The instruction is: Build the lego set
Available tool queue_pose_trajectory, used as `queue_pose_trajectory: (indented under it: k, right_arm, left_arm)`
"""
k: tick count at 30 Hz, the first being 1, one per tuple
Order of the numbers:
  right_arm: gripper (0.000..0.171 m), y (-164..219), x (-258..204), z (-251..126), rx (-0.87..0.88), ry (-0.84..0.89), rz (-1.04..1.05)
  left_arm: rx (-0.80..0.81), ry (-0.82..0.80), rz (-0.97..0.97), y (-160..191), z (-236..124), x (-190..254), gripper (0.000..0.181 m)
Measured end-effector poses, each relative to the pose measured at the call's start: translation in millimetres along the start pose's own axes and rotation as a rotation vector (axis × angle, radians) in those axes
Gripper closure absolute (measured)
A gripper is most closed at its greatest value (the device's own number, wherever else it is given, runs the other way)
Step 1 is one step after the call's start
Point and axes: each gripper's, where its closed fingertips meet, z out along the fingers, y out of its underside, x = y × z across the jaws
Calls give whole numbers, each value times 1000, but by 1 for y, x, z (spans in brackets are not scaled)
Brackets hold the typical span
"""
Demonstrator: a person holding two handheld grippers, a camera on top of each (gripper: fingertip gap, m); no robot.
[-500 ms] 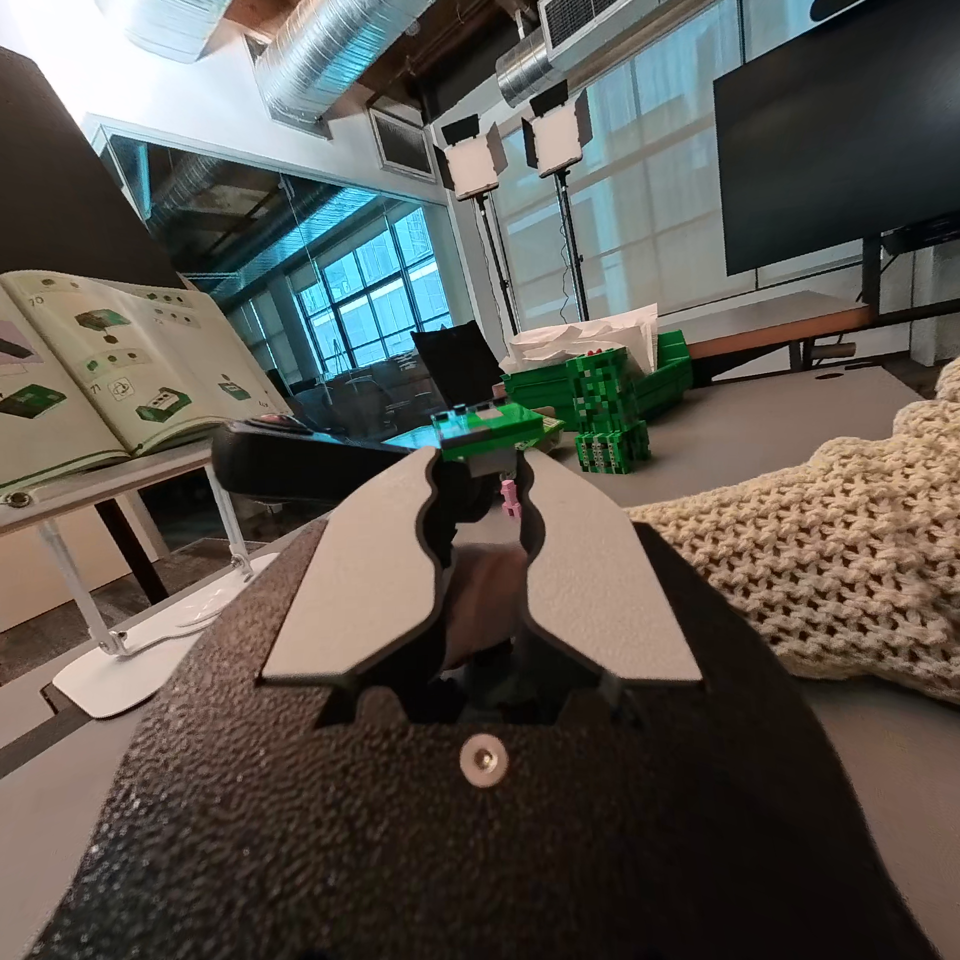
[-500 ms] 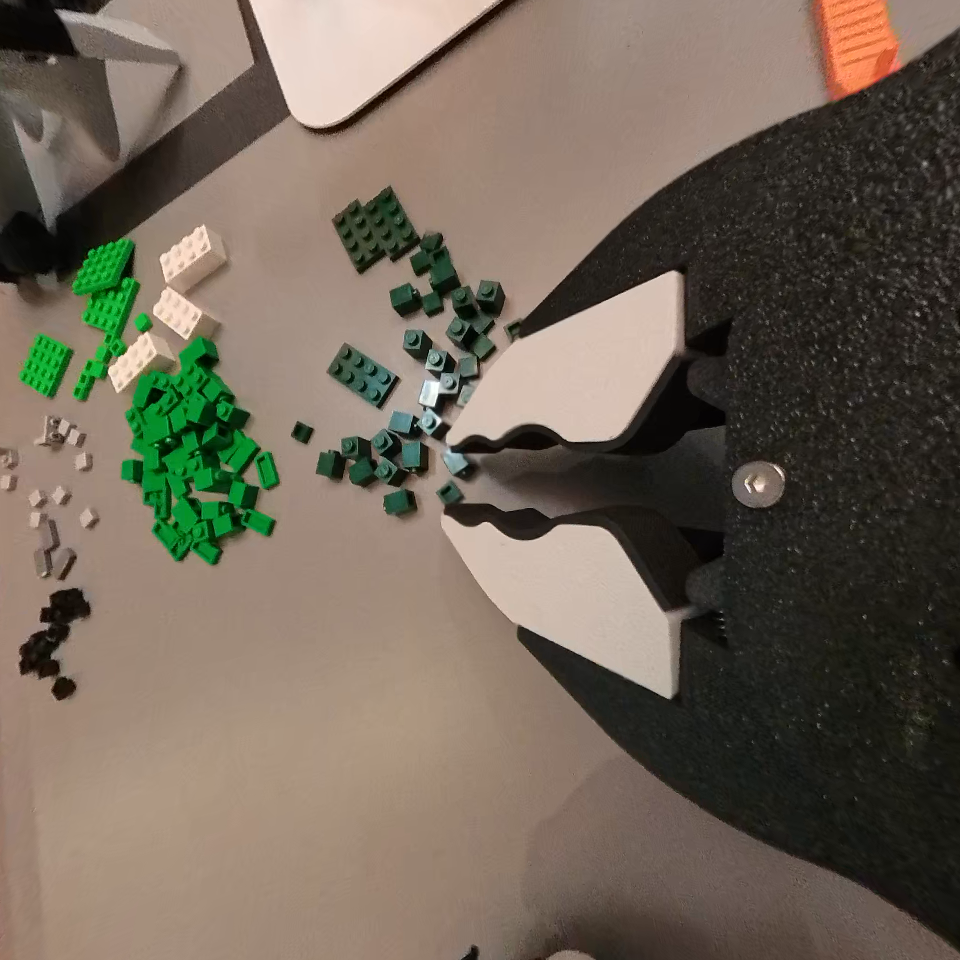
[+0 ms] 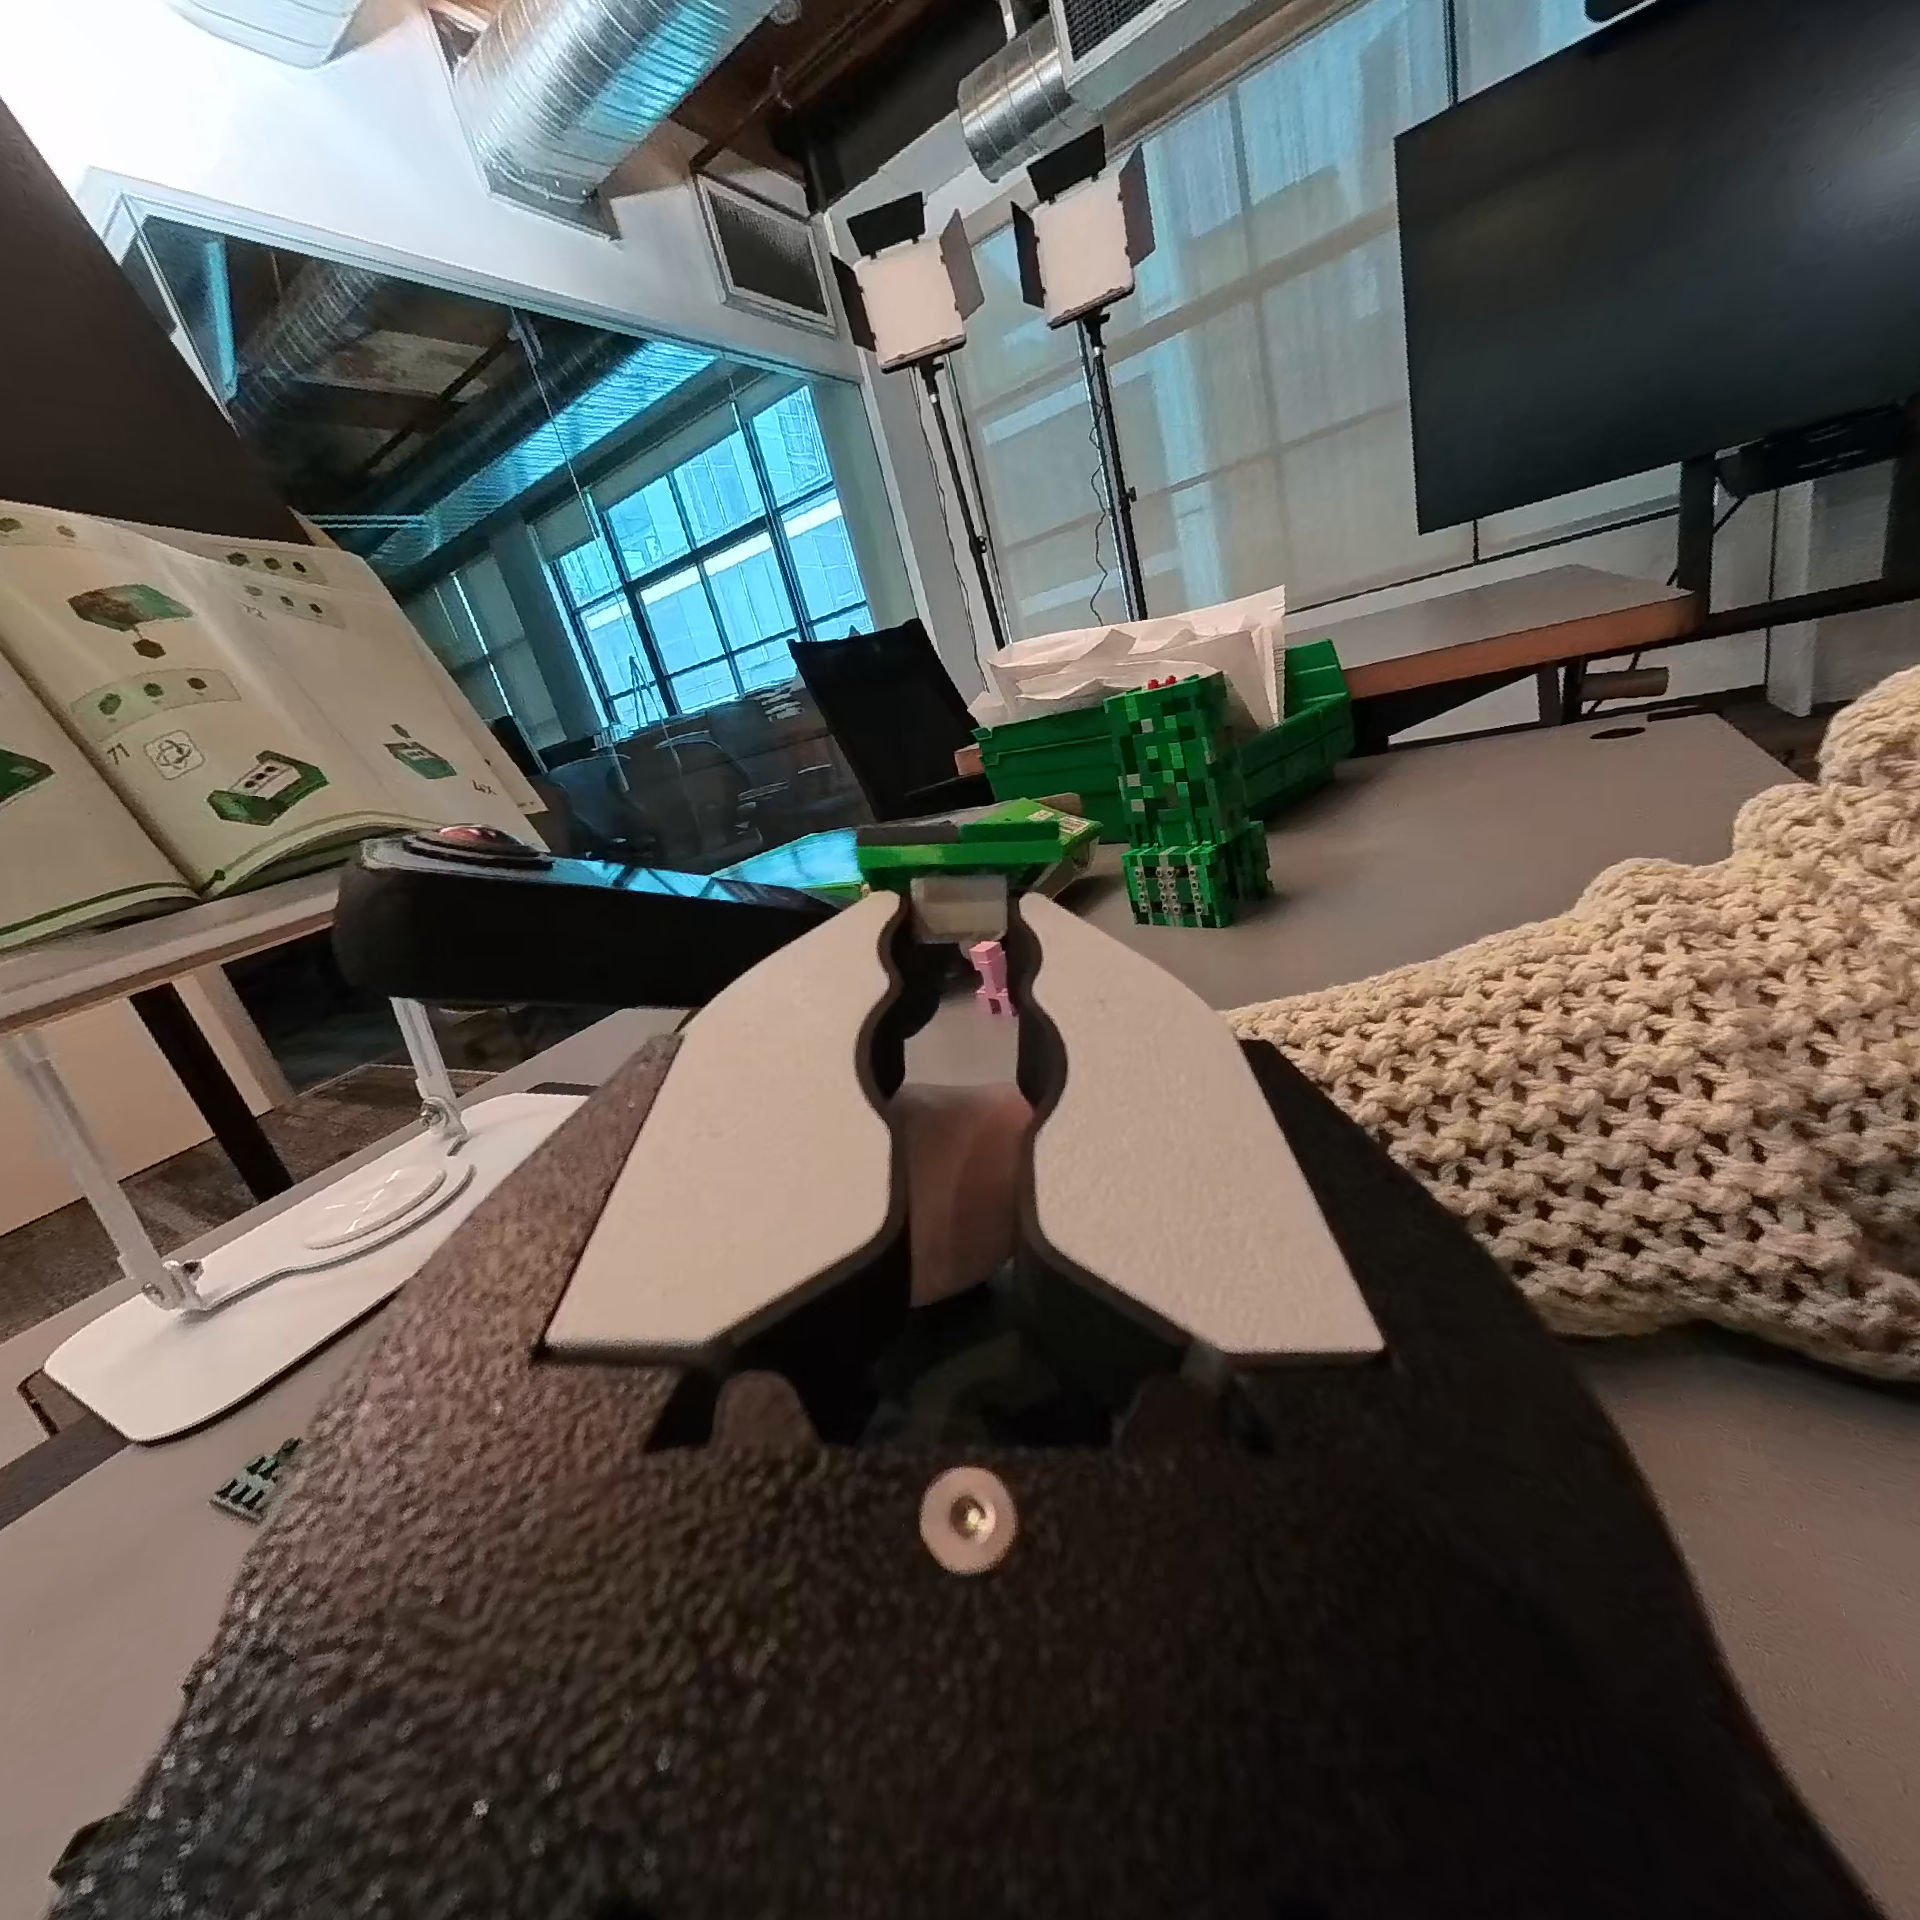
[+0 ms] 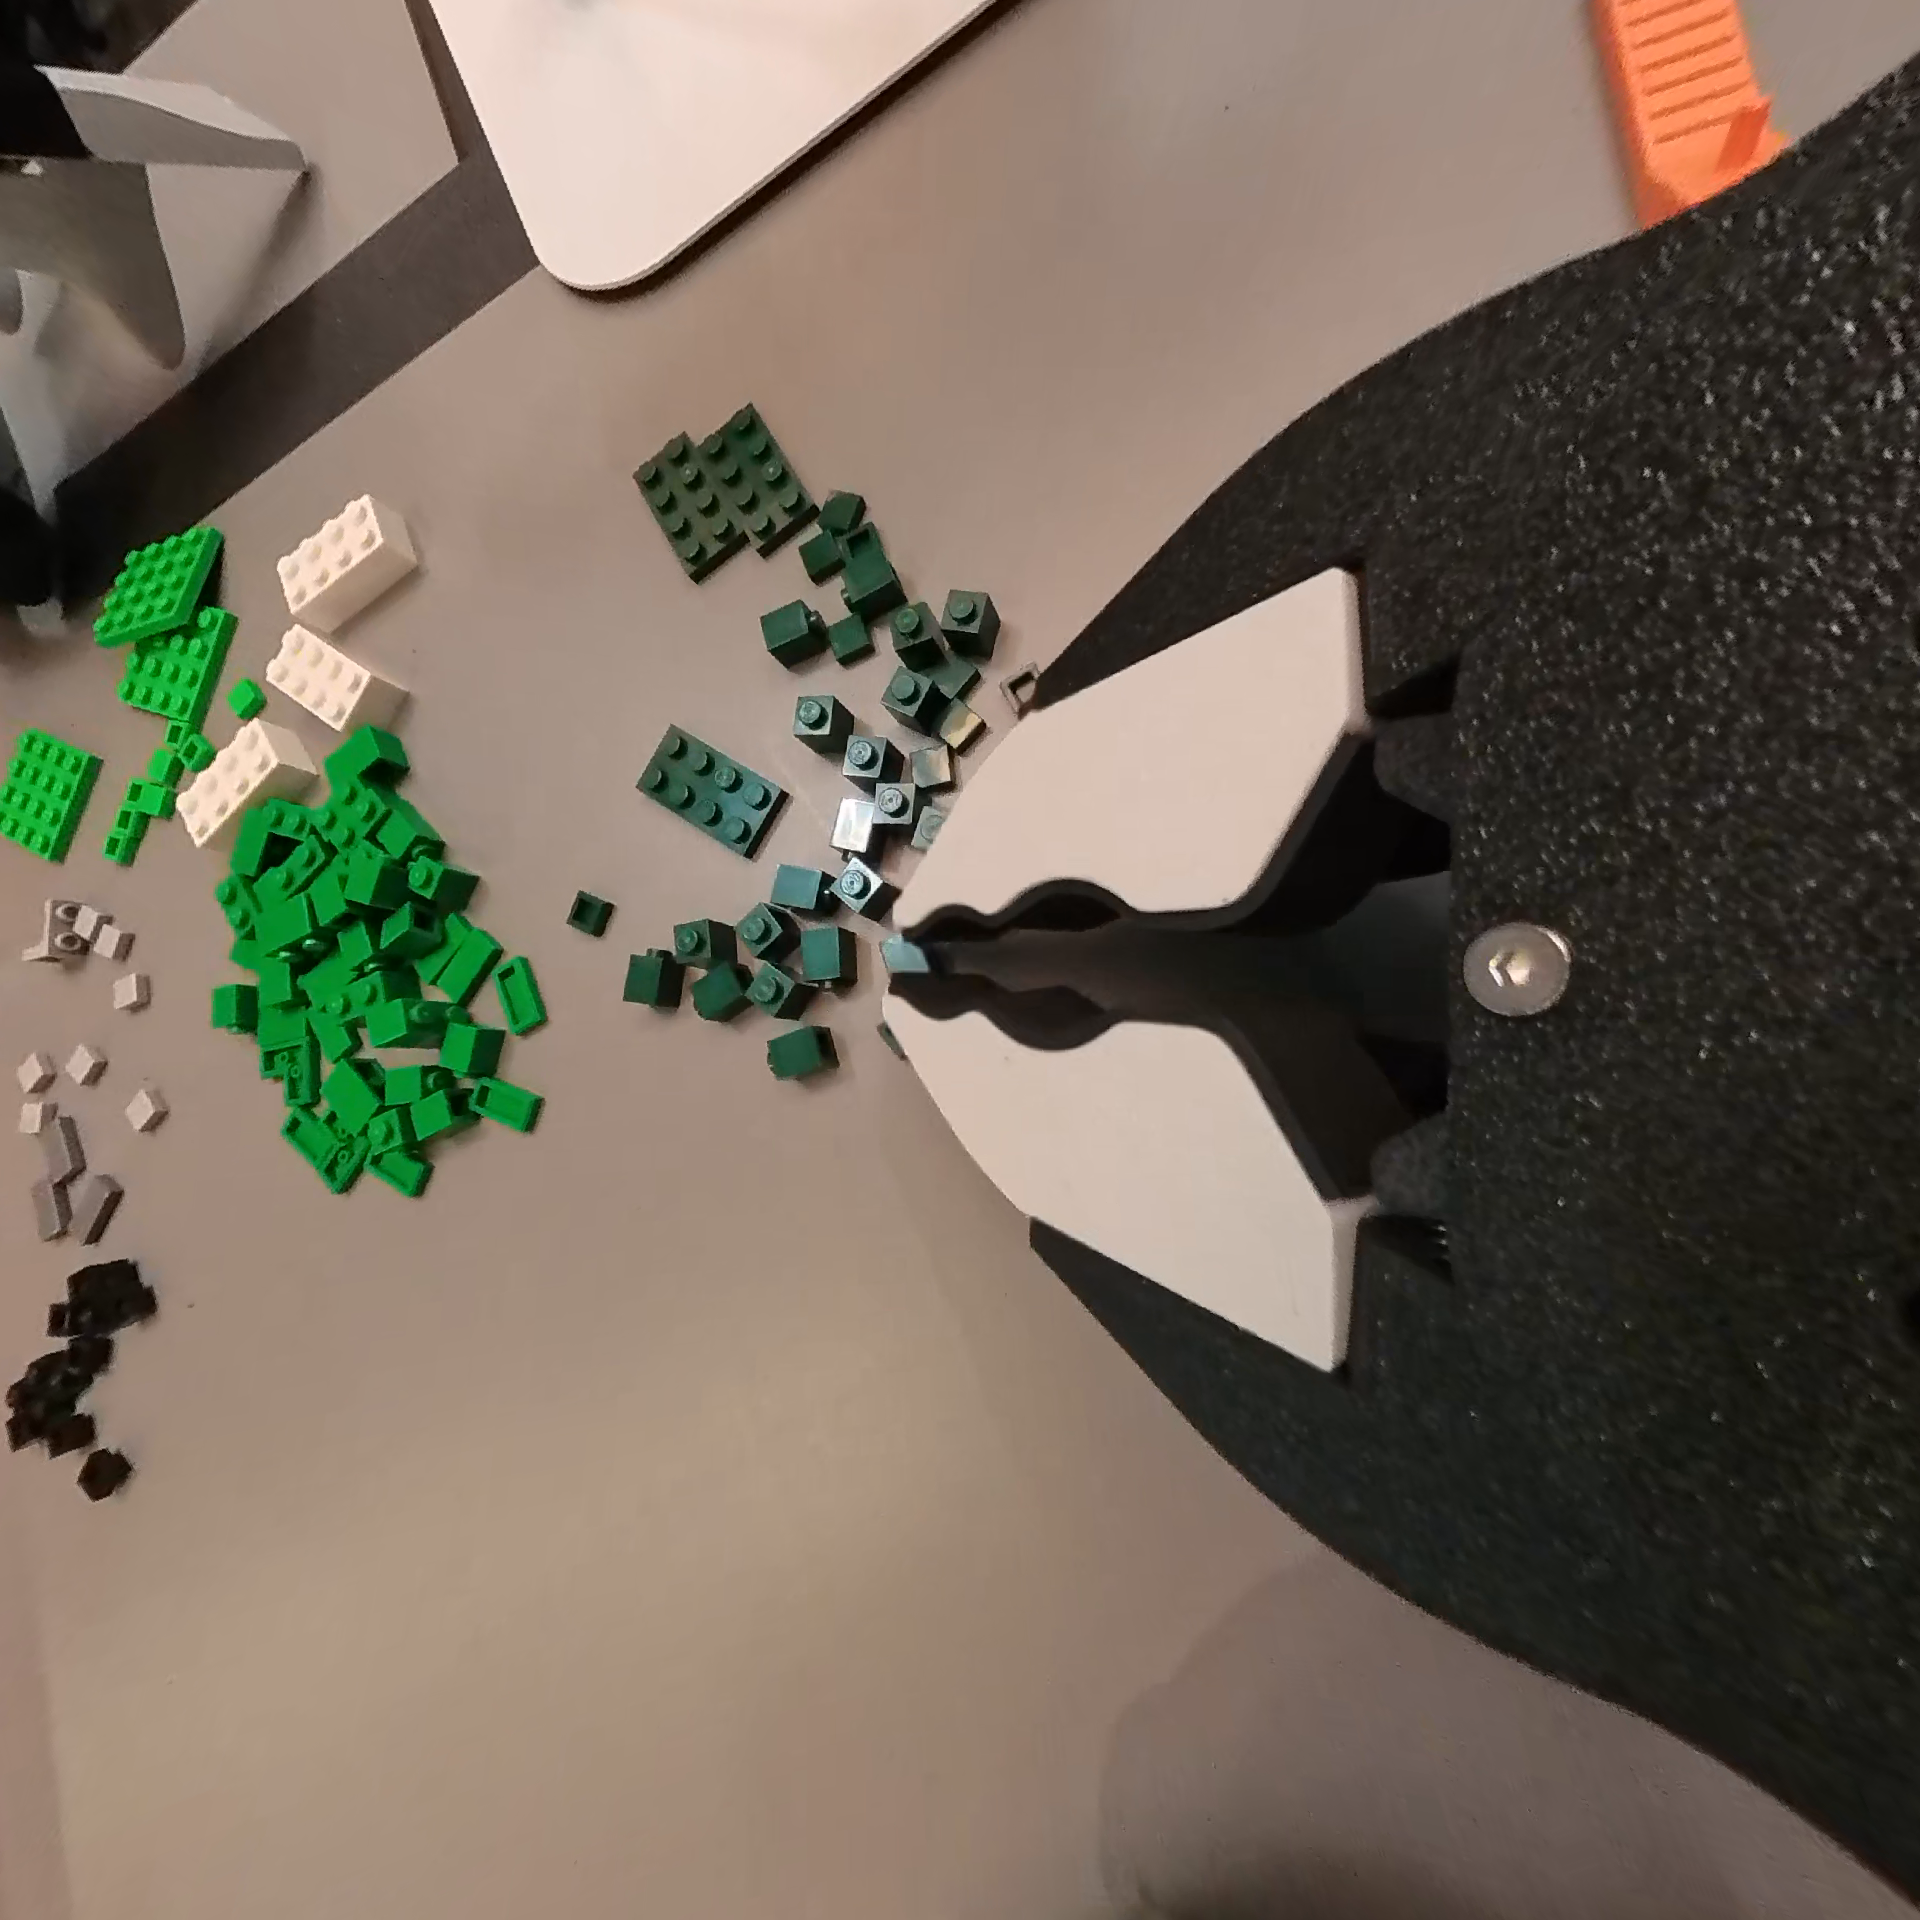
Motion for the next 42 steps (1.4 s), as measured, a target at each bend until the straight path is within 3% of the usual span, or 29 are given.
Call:
queue_pose_trajectory:
  k: [4,9,14,30,36,42]
  right_arm:
    - [171,0,0,0,0,3,-5]
    - [154,-2,-4,-1,16,-32,-10]
    - [150,-1,-7,-1,13,-84,-46]
    - [162,-5,-4,-4,42,-93,-28]
    - [162,-7,19,-58,114,33,33]
    - [162,48,23,-135,216,172,263]
  left_arm:
    - [0,2,-5,0,0,0,165]
    - [-2,4,-12,1,0,0,165]
    - [-4,7,-26,2,0,0,165]
    - [-9,-3,-27,4,-1,-4,165]
    - [-21,-13,-23,6,-1,-7,165]
    - [-37,-27,-137,18,-1,-15,165]
